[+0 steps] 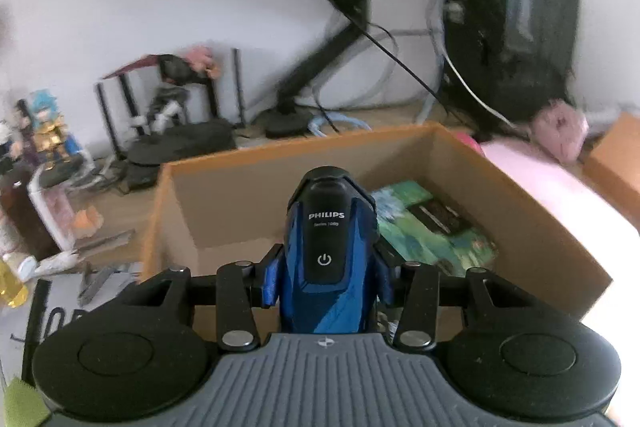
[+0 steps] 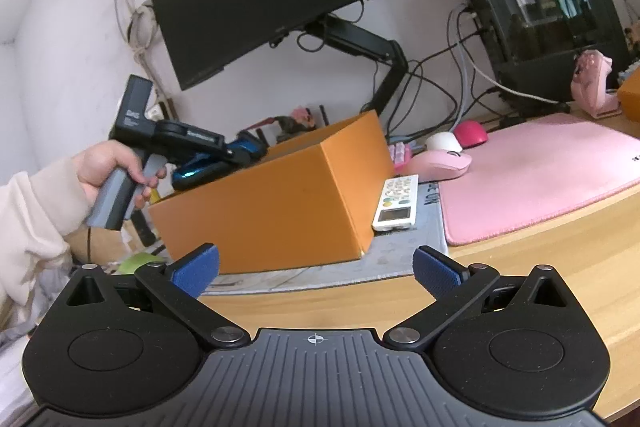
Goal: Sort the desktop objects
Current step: 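Lift the shaver with the left tool and carry it over the box, then lower the shaver into the box and open the left tool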
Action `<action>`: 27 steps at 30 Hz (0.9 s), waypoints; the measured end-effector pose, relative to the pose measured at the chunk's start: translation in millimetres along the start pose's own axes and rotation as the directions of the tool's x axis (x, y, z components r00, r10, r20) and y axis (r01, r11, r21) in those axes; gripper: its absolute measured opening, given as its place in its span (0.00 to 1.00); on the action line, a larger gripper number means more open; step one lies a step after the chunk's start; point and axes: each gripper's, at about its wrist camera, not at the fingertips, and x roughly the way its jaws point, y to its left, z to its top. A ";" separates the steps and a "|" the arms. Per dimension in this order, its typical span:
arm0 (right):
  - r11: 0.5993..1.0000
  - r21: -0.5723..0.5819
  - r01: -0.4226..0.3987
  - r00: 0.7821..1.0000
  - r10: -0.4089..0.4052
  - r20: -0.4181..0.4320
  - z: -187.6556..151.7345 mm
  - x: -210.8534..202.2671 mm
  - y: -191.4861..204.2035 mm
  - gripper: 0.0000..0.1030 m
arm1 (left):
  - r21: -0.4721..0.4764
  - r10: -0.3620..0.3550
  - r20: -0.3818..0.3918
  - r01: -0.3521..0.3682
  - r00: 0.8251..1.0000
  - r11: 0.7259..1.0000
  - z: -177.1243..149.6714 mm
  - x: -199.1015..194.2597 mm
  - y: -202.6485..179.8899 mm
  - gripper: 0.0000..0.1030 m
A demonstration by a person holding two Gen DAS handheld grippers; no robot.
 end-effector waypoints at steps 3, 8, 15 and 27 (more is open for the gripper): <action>1.000 0.000 0.000 1.000 0.000 -0.001 -0.3 -0.3 -0.3 1.00 | 0.049 -0.017 -0.038 0.019 0.999 0.999 -2.6 6.8 -12.4 0.44; 1.000 0.001 -0.001 1.000 0.001 -0.004 -0.8 -0.8 -0.8 1.00 | 0.085 -0.027 -0.083 0.034 0.996 0.996 -6.2 17.8 -23.7 0.43; 1.000 0.001 -0.002 1.000 0.002 -0.007 -1.4 -1.4 -1.5 1.00 | 0.098 -0.007 -0.075 0.014 0.997 0.995 -4.5 17.6 -28.9 0.42; 1.000 -0.001 0.001 1.000 -0.001 0.002 -1.2 -4.7 -0.5 1.00 | 0.063 0.005 0.023 -0.006 1.000 0.998 -2.2 -16.1 -20.0 0.65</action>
